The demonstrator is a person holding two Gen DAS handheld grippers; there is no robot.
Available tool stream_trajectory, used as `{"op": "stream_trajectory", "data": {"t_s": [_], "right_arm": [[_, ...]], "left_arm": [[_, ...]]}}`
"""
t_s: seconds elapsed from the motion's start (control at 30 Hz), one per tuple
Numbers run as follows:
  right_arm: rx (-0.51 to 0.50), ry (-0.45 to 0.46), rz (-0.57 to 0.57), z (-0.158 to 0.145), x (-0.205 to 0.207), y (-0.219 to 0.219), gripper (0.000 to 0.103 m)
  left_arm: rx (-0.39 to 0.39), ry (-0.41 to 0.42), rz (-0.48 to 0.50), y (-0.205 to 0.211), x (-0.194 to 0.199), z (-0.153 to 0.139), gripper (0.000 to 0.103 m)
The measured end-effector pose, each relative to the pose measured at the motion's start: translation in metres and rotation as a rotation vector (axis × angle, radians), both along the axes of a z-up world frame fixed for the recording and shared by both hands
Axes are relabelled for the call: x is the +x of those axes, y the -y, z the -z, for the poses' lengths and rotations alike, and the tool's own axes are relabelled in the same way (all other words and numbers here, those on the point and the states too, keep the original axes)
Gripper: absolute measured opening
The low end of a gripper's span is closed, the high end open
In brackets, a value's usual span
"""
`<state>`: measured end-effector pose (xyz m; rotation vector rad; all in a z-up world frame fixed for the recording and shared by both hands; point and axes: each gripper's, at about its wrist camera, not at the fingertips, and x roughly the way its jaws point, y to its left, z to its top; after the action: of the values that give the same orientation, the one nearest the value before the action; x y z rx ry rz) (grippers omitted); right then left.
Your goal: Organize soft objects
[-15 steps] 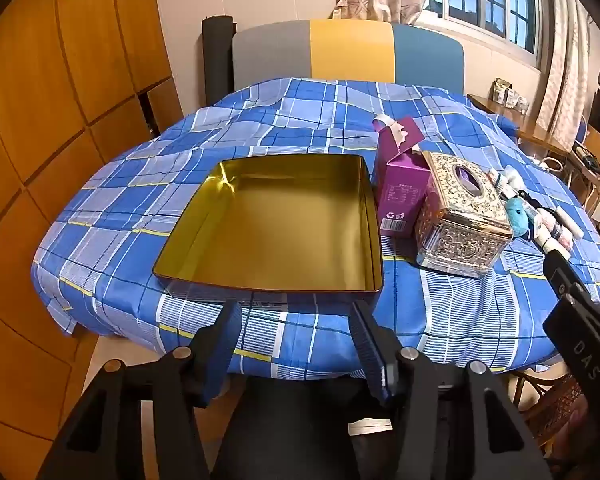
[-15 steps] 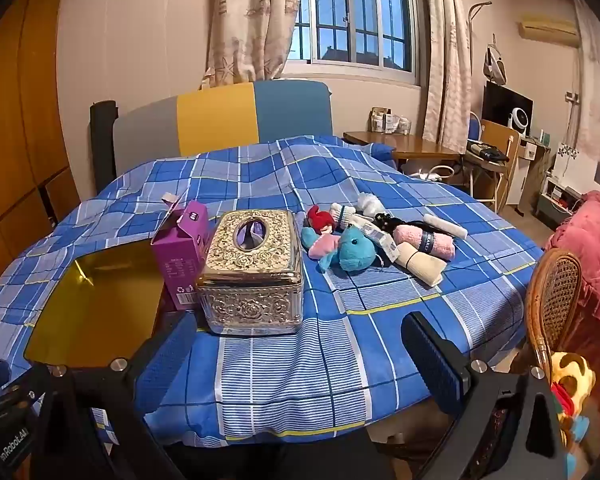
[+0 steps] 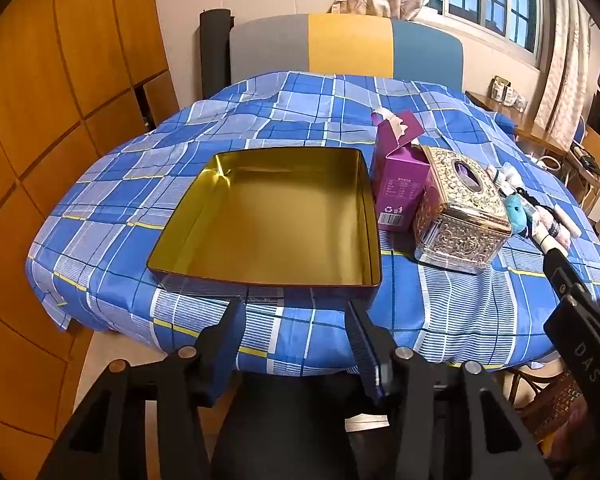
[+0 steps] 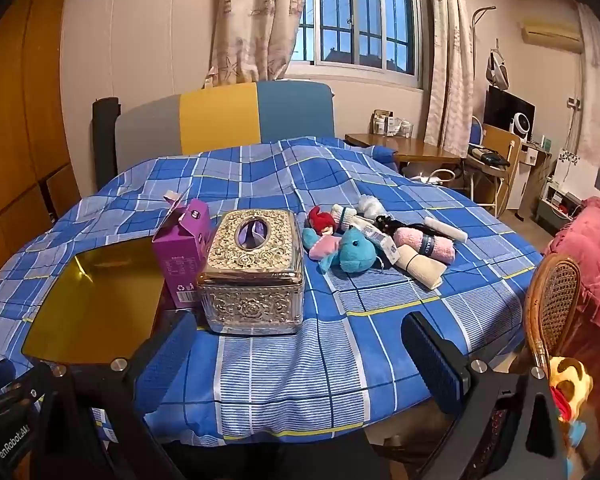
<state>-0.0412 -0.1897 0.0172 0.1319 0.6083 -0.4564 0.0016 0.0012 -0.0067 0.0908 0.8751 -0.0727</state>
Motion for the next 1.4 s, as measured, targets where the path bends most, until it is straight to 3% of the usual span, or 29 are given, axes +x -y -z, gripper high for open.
{"op": "stream_trajectory", "data": {"t_s": [1.4], "right_arm": [[-0.022,-0.016,-0.021,0.0081,0.0008,-0.0022,0.103]], "left_arm": [[-0.004,-0.009,-0.024,-0.0049,0.0028,0.0000,0.052]]}}
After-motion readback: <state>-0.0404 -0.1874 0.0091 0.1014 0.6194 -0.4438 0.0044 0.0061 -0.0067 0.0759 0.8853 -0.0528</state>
